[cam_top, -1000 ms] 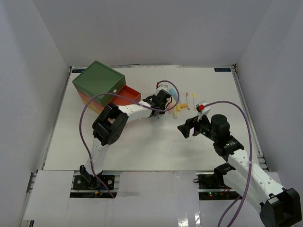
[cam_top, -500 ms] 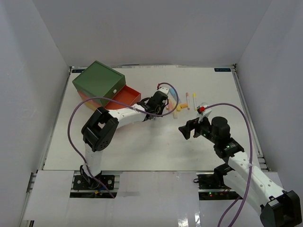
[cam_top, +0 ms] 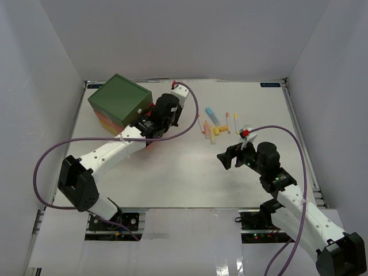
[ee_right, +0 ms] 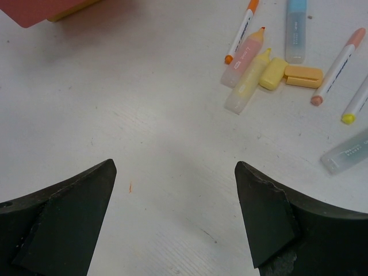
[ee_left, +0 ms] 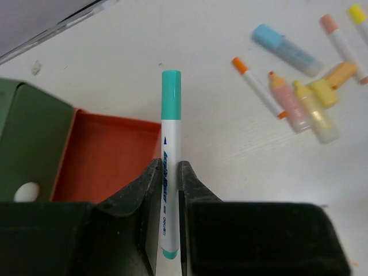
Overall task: Sort the stationery into containers
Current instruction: Place the pen in the drawer.
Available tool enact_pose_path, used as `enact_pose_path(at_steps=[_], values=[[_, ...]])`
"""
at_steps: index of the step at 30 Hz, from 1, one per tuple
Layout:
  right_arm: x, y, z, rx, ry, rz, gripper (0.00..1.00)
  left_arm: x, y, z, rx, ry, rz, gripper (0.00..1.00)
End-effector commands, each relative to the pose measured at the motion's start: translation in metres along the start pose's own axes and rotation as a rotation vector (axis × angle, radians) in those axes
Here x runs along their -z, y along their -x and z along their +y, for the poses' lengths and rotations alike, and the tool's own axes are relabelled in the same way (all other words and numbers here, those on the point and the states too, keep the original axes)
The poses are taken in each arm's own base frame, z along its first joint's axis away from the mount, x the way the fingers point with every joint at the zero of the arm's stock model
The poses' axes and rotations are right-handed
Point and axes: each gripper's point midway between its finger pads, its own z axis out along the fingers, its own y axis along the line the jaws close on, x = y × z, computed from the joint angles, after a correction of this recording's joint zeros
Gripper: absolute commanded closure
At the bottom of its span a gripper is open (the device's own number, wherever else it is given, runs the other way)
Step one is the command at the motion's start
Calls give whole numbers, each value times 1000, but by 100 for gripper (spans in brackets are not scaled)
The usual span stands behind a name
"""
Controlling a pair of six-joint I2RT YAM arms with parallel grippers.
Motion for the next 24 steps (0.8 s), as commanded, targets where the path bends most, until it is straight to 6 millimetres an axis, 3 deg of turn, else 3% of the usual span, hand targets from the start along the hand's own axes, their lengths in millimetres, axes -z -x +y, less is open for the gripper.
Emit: enact_pose_path(at_steps=[1,6,14,19,24], values=[[0,4,2,12,8,-28,10,11,-35,51,-110,94,110,90],[-2,2,2,13,15,-22,10,11,-55,93,-104,159,114,87],[-3,-1,1,13,13,-13,10,0,-68,108,-109,196,90,75],[-3,3,1,14,10,-21,10,2,-64,109,-83,202,84,55],[-7,10,-8,0,-40,-4,10,14,-44,103,-25,153,34,33]])
